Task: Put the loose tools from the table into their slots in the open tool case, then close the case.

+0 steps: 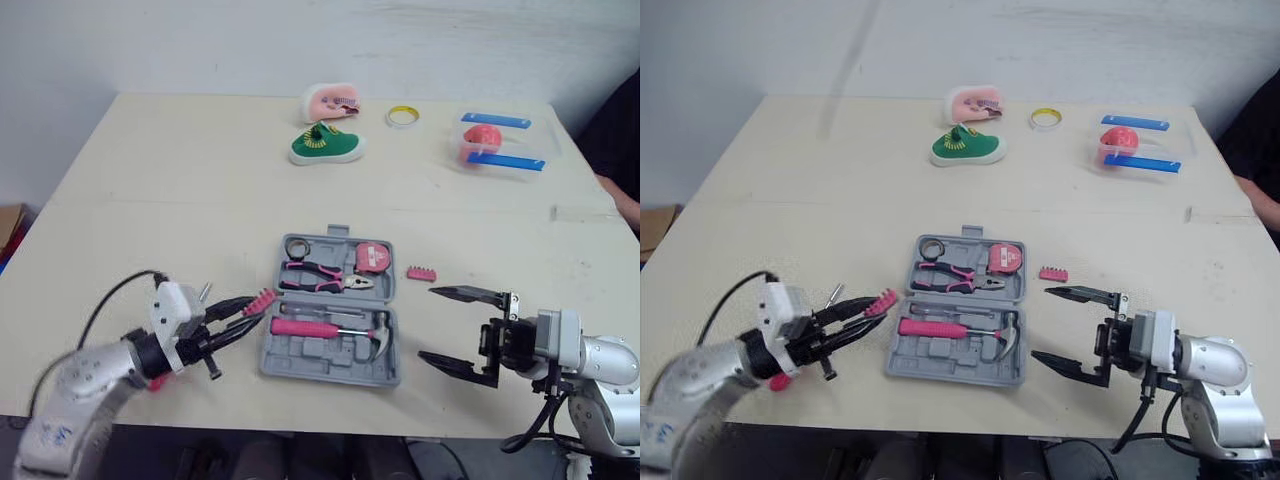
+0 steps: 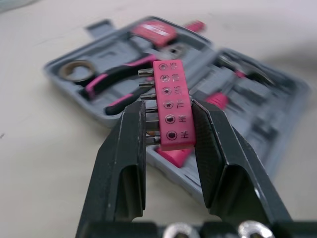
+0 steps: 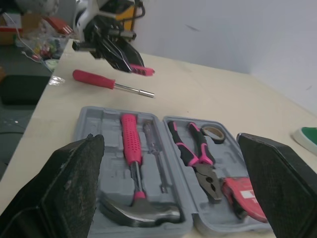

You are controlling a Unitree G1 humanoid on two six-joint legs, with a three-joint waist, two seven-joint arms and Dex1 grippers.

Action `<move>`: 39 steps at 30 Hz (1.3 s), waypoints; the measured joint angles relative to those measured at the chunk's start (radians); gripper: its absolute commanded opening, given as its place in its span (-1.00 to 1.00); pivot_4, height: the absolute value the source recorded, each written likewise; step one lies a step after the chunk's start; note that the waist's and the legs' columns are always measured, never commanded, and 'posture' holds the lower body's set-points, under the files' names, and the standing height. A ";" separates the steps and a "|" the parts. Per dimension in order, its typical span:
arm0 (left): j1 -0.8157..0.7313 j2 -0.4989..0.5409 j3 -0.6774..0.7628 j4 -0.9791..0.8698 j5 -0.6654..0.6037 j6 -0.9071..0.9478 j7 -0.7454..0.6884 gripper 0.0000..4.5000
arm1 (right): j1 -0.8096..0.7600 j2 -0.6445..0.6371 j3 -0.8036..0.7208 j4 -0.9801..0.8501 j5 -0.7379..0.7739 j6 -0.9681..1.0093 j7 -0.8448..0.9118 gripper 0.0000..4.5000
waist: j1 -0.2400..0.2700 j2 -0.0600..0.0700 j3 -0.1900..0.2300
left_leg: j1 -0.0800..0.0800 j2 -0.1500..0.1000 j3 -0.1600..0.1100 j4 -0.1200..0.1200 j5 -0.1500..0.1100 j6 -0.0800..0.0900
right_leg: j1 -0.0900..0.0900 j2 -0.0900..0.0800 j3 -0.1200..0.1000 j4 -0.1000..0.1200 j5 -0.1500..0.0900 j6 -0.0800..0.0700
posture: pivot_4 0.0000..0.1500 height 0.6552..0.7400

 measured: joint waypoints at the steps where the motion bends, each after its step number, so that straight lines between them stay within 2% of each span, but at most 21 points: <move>1: -0.004 0.045 -0.013 0.000 0.006 0.006 -0.032 -0.69 | 0.001 -0.001 0.000 -0.001 0.000 0.000 0.000 1.00 | -0.001 0.000 0.000 | 0.000 0.000 0.000 0.000 0.000 0.000 | 0.000 0.000 0.000 0.000 0.000 0.000 | 1.00 1.00; 3: -0.042 0.143 -0.073 0.010 0.049 0.016 -0.124 -0.69 | 0.013 -0.004 -0.002 -0.002 0.002 0.003 -0.001 1.00 | -0.001 0.001 0.001 | 0.000 0.000 0.000 -0.001 0.000 0.000 | 0.000 0.000 0.001 0.000 0.000 0.000 | 1.00 1.00; 13: -0.295 0.179 -0.297 0.018 0.121 0.234 -0.130 -0.69 | 0.078 -0.006 -0.005 -0.020 0.006 0.007 0.000 1.00 | 0.001 0.002 0.003 | -0.002 0.000 0.000 0.000 -0.001 0.002 | -0.001 0.000 0.000 0.000 0.000 0.000 | 1.00 1.00; 24: -0.441 0.169 -0.506 0.021 0.310 0.277 -0.123 -0.69 | 0.090 -0.009 -0.004 -0.039 0.005 0.016 -0.005 1.00 | 0.002 0.002 0.003 | -0.002 0.000 0.000 0.001 0.001 0.001 | -0.002 0.001 0.001 0.002 0.000 0.001 | 1.00 1.00; 27: -0.449 0.119 -0.531 0.022 0.332 0.277 -0.116 -0.69 | 0.096 -0.009 -0.004 -0.040 0.004 0.017 -0.008 1.00 | 0.003 0.002 0.003 | -0.002 0.000 0.000 0.001 0.001 0.001 | -0.002 0.001 0.001 0.002 0.000 0.001 | 1.00 1.00; 39: -0.482 0.090 -0.576 0.026 0.432 0.245 -0.116 -0.69 | 0.095 -0.009 0.000 -0.048 0.002 0.022 -0.031 1.00 | 0.008 0.002 0.003 | -0.001 -0.001 0.000 0.004 0.002 0.002 | -0.001 0.000 0.001 0.006 0.001 0.002 | 1.00 1.00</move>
